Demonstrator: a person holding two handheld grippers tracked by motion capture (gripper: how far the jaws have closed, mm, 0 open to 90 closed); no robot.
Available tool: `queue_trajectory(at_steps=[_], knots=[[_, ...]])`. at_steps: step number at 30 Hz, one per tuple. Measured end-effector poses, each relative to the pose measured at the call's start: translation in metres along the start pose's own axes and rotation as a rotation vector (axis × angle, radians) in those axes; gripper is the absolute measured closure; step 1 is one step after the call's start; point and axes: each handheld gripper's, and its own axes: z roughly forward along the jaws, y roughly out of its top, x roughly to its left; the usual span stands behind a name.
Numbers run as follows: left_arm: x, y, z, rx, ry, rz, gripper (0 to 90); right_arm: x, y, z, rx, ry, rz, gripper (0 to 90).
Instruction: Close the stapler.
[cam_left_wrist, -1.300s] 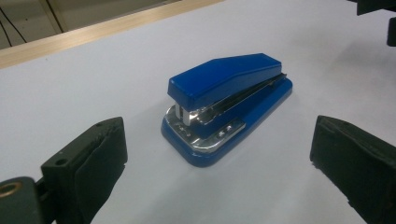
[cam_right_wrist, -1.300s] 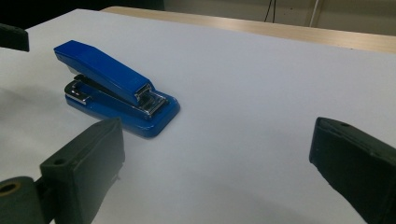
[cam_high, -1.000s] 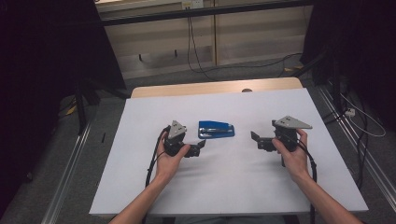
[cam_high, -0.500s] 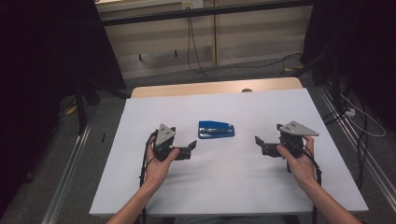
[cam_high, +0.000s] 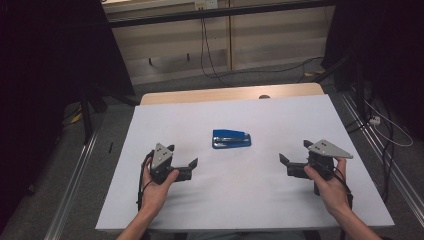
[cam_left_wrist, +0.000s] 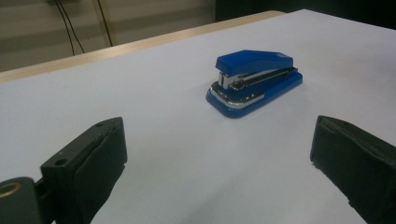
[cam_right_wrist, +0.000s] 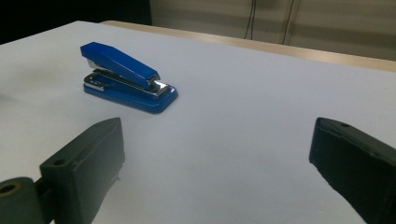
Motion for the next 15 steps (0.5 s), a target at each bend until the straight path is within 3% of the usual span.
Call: queue_trajectory(at_steps=[6,15], knots=[[0.003,-0.005,-0.016,0.0,0.025,-0.025,4.0,-0.005,-0.006,-0.011,0.003,-0.021,0.007,1.9],[0.003,-0.013,-0.036,-0.004,0.031,-0.003,4.0,-0.014,-0.014,-0.025,0.009,-0.055,0.003,2.8]])
